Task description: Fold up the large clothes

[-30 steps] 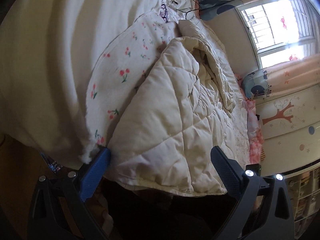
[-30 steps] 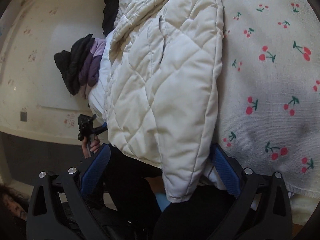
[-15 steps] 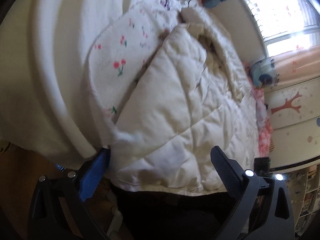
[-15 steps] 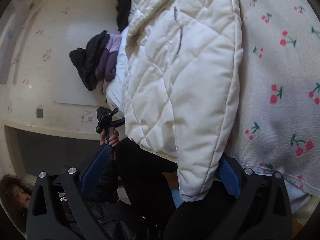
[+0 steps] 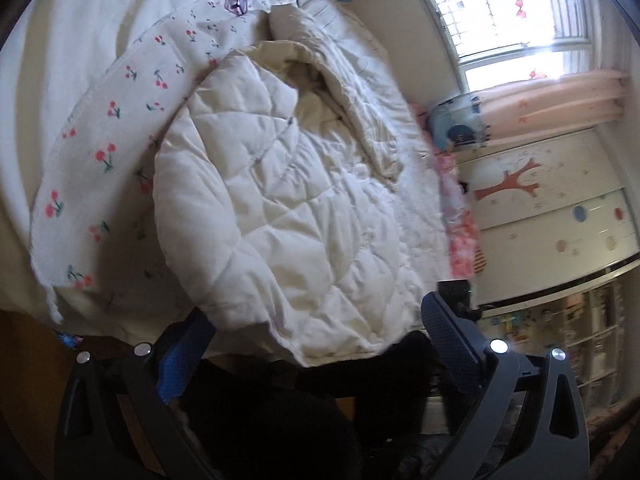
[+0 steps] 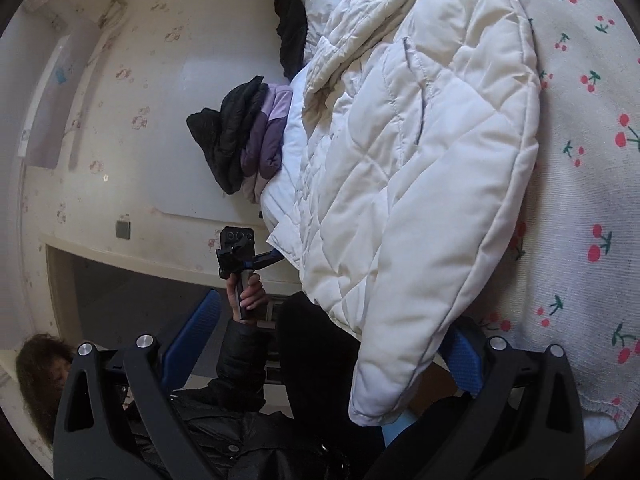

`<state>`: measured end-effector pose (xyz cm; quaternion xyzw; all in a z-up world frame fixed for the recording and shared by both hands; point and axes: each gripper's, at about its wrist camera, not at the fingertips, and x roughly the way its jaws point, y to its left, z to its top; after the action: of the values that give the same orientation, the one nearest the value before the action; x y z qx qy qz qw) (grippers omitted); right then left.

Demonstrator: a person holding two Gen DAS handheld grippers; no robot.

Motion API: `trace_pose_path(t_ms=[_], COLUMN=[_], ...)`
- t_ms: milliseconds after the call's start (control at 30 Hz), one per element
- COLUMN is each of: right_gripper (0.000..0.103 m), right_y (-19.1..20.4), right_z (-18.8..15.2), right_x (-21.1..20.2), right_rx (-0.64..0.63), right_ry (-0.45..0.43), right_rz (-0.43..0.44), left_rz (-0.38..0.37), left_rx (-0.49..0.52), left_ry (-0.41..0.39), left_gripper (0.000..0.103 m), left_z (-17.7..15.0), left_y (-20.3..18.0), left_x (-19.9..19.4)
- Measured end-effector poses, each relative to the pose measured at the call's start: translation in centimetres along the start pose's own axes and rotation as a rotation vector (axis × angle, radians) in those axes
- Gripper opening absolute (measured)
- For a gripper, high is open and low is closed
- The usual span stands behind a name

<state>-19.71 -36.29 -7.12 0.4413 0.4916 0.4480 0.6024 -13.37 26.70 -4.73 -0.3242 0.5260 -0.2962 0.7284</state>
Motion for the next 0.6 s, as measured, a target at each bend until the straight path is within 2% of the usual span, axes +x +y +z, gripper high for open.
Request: trace_pose_path(t_ms=[67, 133, 233, 300, 367, 433, 467, 500, 533, 567, 600], right_gripper=[0.097, 0.097, 0.097, 0.096, 0.096, 0.096, 0.096, 0.089, 0.073, 0.063, 0.038], right_y=[-0.7, -0.7, -0.8, -1.1, -1.5, -1.6, -1.5, -1.4, -1.2, -1.0, -1.0], right_z=[0.3, 0.6, 0.8, 0.8, 1.1, 1.2, 1.2, 1.2, 1.2, 1.2, 1.1], right_x=[0.1, 0.3, 0.7, 1.1, 1.6, 1.7, 1.8, 1.7, 1.6, 1.6, 1.6], right_rx=[0.037, 0.039, 0.031, 0.054, 0.073, 0.075, 0.075, 0.07, 0.063, 0.063, 0.068], right_ry=[0.012, 0.026, 0.043, 0.068, 0.112, 0.117, 0.109, 0.101, 0.079, 0.058, 0.046], right_rz=[-0.038, -0.071, -0.116, -0.173, -0.2, -0.215, -0.222, -0.235, -0.261, -0.28, -0.3], left_rz=[0.116, 0.172, 0.112, 0.126, 0.133, 0.168, 0.175, 0.18, 0.193, 0.205, 0.211], left_rx=[-0.014, -0.055, -0.104, -0.103, -0.102, -0.096, -0.099, -0.101, -0.097, -0.087, -0.082], left_ry=[0.031, 0.047, 0.016, -0.03, -0.048, -0.041, -0.039, -0.034, -0.04, -0.045, -0.049], left_gripper=[0.096, 0.096, 0.096, 0.095, 0.087, 0.067, 0.043, 0.028, 0.025, 0.022, 0.02], left_z=[0.5, 0.9, 1.1, 1.1, 1.0, 0.9, 1.0, 1.0, 1.0, 1.0, 0.8], left_y=[0.9, 2.3, 3.5, 3.7, 3.9, 3.8, 4.2, 4.3, 4.5, 4.3, 4.3], left_x=[0.8, 1.4, 1.2, 0.7, 0.4, 0.7, 0.5, 0.8, 1.1, 1.2, 1.3])
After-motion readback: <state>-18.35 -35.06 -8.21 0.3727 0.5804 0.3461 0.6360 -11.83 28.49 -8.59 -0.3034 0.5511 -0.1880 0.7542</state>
